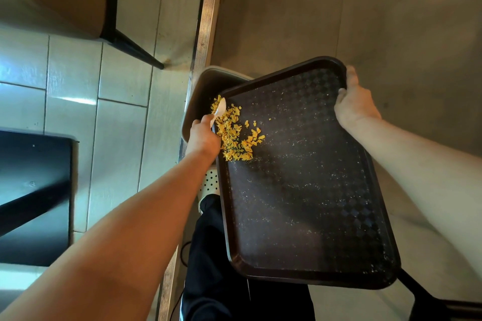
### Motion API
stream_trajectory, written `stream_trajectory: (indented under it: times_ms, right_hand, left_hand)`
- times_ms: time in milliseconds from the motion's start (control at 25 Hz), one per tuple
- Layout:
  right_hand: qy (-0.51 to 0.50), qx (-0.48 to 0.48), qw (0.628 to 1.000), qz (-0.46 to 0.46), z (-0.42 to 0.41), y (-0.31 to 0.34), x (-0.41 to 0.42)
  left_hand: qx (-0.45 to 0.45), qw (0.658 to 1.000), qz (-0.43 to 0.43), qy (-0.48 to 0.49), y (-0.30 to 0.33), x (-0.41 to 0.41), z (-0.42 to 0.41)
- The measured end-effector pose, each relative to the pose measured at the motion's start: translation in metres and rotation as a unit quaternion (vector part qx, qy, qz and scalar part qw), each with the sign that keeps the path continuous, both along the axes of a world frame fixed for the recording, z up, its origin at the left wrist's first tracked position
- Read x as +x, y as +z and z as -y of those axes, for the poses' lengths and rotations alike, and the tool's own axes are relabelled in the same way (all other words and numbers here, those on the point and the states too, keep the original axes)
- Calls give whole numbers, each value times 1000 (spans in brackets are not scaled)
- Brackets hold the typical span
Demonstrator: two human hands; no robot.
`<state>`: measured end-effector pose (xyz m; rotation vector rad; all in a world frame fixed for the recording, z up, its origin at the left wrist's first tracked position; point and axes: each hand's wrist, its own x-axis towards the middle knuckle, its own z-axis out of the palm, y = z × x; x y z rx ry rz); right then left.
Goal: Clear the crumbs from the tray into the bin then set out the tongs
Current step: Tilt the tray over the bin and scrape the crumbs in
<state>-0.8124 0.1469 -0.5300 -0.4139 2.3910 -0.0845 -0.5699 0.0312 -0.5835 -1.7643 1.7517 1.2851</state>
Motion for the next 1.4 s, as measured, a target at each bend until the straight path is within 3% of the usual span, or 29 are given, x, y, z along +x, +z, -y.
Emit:
stream_trajectory:
  times_ms: [160,320,520,800,1000,1240,1400]
  right_hand:
    - [5,1,1000,-3,2,-1,-1]
    - [5,4,1000,2,6,1,0]
    - [5,-2,1000,5,3,2,0]
    - [0,8,1000,-8,2,0,1]
    - [-2,-1,1000,-7,0,1,3]
    - [-7,-1,1000,-4,-1,2,4]
    - [-9,-5,1000,-1,0,4,5]
  left_hand:
    - [-30,1000,-2,-1,4,13,-5]
    - [2,997,-35,-73,6,21,-22]
    - [-3,1000,12,-17,1,23,-19]
    - [14,998,-48,-28,5,2,-16]
    - [4,1000,6,30,4,7,-6]
    - [4,993,-118,-19,11,-4,-23]
    - [27,996,-67,60,4,-3,-21]
